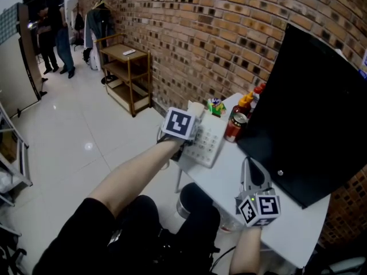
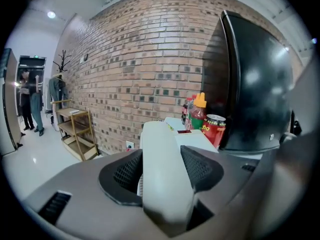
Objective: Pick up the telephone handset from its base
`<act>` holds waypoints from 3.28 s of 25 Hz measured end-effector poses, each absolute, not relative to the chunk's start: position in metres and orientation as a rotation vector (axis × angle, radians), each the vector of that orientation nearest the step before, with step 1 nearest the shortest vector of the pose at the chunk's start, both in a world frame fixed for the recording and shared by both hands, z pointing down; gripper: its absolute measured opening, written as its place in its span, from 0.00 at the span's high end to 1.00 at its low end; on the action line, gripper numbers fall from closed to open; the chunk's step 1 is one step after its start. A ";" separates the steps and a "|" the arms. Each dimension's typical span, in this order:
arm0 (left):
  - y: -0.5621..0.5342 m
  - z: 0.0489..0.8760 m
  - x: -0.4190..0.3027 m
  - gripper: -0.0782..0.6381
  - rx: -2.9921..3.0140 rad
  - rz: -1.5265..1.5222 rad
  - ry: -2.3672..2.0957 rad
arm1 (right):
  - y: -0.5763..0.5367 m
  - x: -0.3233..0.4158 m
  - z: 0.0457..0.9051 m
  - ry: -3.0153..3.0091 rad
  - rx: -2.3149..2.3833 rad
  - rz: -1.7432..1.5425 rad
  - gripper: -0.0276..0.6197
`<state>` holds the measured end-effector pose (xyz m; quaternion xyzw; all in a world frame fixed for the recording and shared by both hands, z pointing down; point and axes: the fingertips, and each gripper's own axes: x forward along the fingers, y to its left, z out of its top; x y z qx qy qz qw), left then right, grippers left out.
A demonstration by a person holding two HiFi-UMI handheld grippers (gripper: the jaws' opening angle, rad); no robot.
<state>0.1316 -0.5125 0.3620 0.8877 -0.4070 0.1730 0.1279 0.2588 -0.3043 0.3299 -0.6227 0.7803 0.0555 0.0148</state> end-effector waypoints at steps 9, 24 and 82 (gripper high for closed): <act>-0.478 0.310 0.101 0.57 2.704 0.045 -1.119 | -0.300 0.256 0.327 2.433 -1.980 0.242 0.94; -0.390 0.227 0.030 0.57 2.806 -0.771 -0.379 | -0.277 0.261 0.313 2.416 -1.995 0.288 0.94; -0.316 0.235 -0.062 0.57 2.741 -1.061 -0.076 | -0.245 0.250 0.311 2.421 -1.792 0.178 0.95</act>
